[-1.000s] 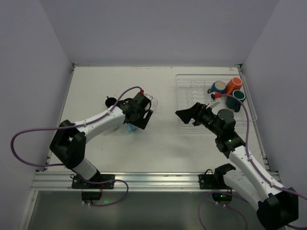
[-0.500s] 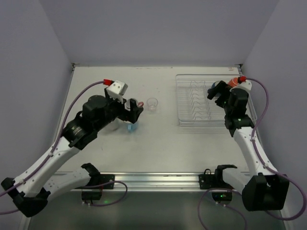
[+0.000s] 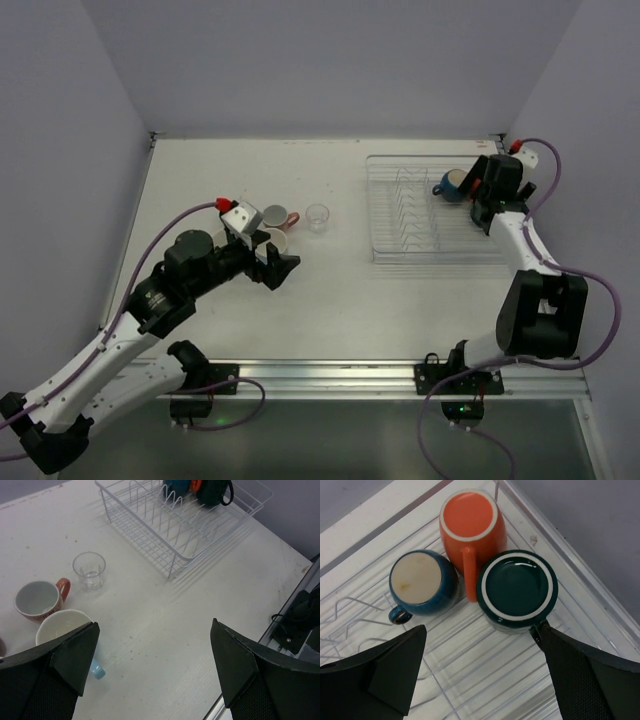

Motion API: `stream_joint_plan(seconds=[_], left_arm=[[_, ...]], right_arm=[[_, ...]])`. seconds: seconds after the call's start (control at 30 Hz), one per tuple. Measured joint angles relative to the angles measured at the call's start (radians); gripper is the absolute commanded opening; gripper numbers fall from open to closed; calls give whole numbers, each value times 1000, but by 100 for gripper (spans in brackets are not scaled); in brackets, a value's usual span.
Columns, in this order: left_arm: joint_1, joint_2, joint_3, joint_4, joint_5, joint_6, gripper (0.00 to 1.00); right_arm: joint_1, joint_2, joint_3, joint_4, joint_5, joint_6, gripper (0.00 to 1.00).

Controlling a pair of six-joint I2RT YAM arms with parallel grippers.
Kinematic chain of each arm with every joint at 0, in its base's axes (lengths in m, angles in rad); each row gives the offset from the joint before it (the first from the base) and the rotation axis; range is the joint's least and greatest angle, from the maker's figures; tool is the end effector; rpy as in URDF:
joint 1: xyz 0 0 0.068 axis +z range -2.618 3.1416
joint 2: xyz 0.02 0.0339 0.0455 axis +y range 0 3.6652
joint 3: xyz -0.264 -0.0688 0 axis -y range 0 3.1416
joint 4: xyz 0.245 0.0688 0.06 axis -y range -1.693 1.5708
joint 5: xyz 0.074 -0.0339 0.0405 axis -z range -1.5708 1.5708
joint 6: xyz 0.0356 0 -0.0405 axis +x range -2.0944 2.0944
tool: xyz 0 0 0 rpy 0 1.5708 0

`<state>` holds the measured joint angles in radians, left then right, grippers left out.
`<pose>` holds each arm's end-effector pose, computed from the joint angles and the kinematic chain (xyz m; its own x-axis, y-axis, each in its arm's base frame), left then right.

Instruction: Unload the cups from the dish rack

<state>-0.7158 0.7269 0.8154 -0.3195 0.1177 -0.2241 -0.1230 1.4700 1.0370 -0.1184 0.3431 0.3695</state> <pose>0.1240 -0.1133 0.3453 -0.3324 -0.0034 -0.9431 0.6811 0.6909 -0.2425 0.3286 -0.0527 0.2715 -0.3404 0.3848 -0.8579 0.5607 0.8155 0.1433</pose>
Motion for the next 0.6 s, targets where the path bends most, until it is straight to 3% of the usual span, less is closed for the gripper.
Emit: stream_joint_plan(seconds=[0.23,0.6], left_arm=[[-55,-38,0,4,-30,2,100],[-71,-21,0,3,-52,6,100]], right_arm=[[-47,150,118,-24,10,-43,99],[-98,241,147,-62,-3,-64,99]])
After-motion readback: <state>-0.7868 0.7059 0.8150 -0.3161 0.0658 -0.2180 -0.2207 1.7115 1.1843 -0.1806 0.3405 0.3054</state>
